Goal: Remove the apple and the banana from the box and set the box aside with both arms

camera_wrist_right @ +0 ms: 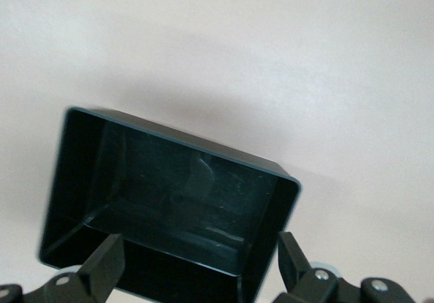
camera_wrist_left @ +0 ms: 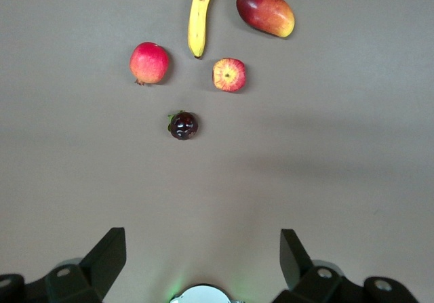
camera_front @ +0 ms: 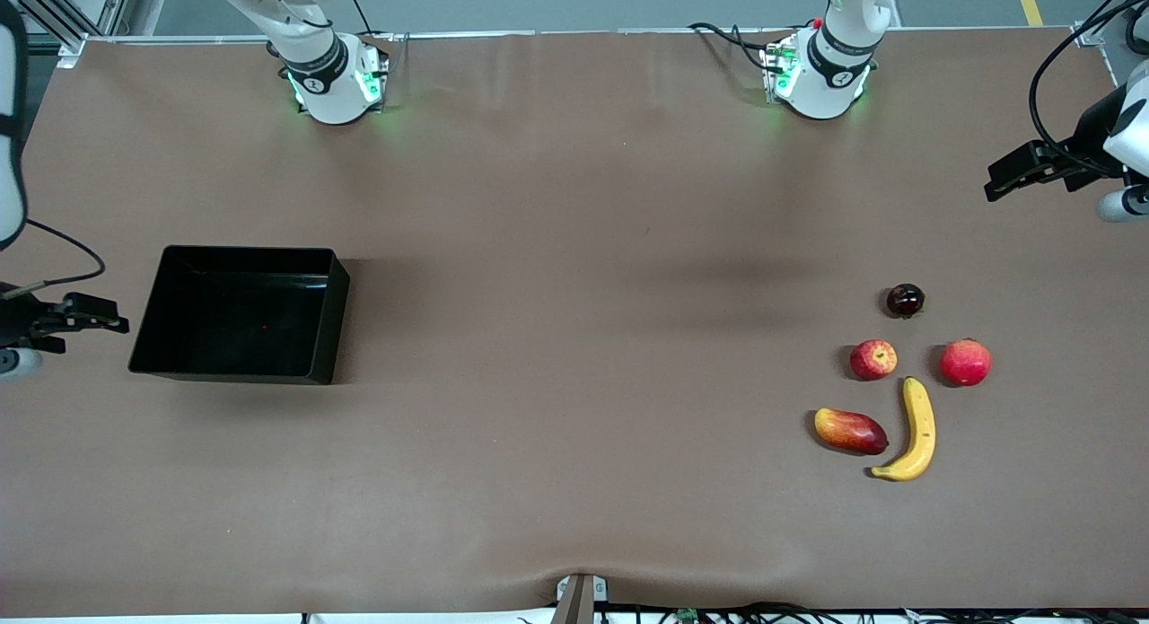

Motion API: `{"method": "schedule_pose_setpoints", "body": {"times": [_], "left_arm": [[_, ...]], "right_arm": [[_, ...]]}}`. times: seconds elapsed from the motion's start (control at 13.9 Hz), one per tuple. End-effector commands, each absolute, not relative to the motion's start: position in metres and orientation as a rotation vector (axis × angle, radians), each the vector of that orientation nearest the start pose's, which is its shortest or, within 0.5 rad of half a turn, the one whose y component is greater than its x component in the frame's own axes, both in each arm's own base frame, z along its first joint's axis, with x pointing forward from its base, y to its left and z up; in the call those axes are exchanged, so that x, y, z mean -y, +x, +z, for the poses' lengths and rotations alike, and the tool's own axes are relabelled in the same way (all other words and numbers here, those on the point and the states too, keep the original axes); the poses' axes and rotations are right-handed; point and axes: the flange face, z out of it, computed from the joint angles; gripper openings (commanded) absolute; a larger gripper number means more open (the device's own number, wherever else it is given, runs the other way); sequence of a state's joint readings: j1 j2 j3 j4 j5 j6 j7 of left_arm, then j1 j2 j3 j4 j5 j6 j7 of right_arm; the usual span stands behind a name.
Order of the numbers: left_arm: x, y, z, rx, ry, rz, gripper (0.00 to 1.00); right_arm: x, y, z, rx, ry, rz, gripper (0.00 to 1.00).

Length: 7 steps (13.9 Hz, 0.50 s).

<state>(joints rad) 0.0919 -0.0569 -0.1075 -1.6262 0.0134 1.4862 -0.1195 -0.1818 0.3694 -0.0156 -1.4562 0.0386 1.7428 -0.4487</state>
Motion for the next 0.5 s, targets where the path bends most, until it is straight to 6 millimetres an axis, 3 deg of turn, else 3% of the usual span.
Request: {"method": "schedule_pose_setpoints", "body": {"times": [0.0, 0.14, 0.43], "left_arm": [[0.014, 0.511, 0.643, 0.127, -3.108, 0.096, 1.0], [0.014, 0.505, 0.649, 0.128, -3.107, 0.094, 1.0], [0.011, 0.502, 0.647, 0.137, -3.114, 0.119, 1.0]], "right_arm": [[0.084, 0.647, 0.49, 0.129, -3.095, 0.2, 1.0], [0.036, 0.632, 0.528, -0.01, -3.117, 0.193, 1.0], [0.013, 0.574, 0.618, -0.038, -3.12, 0.158, 1.0]]}}
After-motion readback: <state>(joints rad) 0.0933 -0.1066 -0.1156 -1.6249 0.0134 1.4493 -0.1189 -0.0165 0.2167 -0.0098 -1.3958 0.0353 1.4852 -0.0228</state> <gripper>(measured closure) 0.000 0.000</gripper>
